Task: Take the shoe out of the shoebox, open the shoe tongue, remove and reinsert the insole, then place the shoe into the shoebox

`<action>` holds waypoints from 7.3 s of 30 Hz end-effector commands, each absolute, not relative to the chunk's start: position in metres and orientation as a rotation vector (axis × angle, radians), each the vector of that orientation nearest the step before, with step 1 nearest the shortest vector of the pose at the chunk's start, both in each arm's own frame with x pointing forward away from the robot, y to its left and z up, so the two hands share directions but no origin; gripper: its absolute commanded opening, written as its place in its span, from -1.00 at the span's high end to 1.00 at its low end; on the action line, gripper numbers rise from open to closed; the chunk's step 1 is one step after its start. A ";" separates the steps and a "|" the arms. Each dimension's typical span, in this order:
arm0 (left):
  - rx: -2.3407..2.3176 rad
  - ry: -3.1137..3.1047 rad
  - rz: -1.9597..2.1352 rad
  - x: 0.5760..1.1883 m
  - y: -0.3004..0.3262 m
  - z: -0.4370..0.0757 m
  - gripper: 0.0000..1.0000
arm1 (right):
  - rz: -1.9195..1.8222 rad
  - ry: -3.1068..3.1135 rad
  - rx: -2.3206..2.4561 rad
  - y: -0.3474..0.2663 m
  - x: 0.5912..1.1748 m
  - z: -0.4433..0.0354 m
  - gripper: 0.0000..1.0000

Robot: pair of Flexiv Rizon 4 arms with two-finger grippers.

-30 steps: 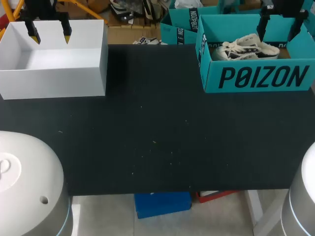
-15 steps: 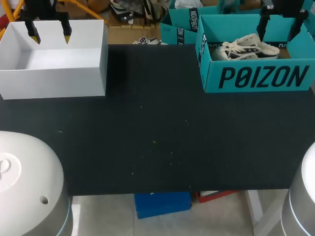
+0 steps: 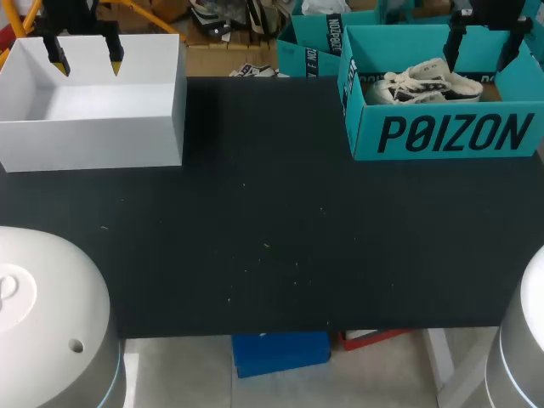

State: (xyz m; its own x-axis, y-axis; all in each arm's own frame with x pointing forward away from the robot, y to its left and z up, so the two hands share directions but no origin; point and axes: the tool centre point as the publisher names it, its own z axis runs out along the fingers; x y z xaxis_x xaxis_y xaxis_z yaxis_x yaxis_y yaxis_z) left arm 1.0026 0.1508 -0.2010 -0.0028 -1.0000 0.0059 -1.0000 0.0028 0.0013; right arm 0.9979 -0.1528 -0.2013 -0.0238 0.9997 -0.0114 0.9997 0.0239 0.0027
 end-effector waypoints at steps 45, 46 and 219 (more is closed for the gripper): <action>2.218 -2.220 0.000 1.002 0.150 -0.200 -1.00 | -0.079 3.126 -0.010 -0.123 1.046 -0.194 -1.00; 2.218 -2.220 0.000 1.002 0.150 -0.200 -1.00 | -0.087 3.118 -0.005 -0.122 1.049 -0.197 -0.93; 2.218 -2.220 0.000 1.002 0.150 -0.200 -1.00 | 0.063 3.127 0.040 0.262 0.889 -0.386 1.00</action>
State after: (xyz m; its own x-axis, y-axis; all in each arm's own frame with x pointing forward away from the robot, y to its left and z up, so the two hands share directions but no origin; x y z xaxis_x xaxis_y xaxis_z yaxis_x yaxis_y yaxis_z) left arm 1.0027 0.1508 -0.2008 -0.0029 -1.0000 0.0058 -1.0000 0.0029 0.0013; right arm 0.8871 0.2544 -0.3713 -0.9994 0.0287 -0.0204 0.0279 0.9990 0.0362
